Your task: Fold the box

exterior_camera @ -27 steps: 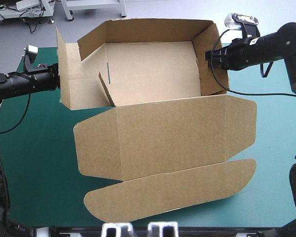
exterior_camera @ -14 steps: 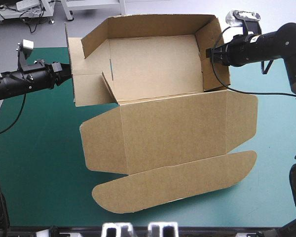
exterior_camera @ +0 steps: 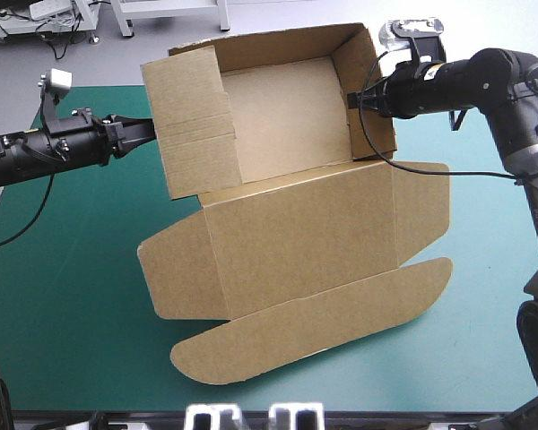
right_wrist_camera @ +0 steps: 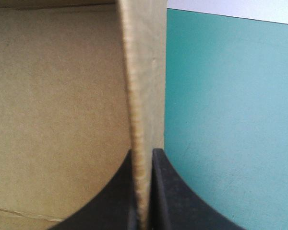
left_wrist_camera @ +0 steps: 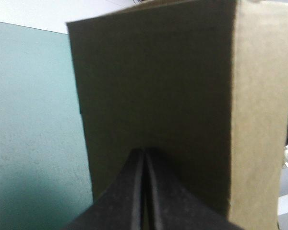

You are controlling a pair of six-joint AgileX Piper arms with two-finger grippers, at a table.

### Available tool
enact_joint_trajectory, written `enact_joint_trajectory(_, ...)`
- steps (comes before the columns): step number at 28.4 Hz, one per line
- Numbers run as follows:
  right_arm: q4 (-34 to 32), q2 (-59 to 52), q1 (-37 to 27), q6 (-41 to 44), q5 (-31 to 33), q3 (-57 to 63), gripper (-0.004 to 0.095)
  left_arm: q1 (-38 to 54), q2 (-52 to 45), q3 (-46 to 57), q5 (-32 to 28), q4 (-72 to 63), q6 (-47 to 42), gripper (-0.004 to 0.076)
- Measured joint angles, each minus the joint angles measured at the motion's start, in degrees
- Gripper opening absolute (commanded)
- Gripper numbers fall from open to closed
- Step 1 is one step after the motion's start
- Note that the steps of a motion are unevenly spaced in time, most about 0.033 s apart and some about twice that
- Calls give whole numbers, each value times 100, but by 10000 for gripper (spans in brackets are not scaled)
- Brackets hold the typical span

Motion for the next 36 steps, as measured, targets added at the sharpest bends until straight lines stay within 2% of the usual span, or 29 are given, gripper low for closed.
enact_joint_trajectory(12,-305,411,409,161,-225,0,-14,-330,-8,0,-2,107,0,8)
enact_joint_trajectory(15,-364,520,457,190,-293,0,-15,-348,-8,0,-1,124,0,81)
enact_joint_trajectory(21,-371,621,472,234,-414,0,-14,-368,-8,0,2,152,0,308)
enact_joint_trajectory(30,-376,639,540,293,-602,0,-14,-386,-8,0,53,957,-197,312)
enact_joint_trajectory(36,-416,639,569,312,-602,0,-14,-386,-8,0,66,927,-285,312)
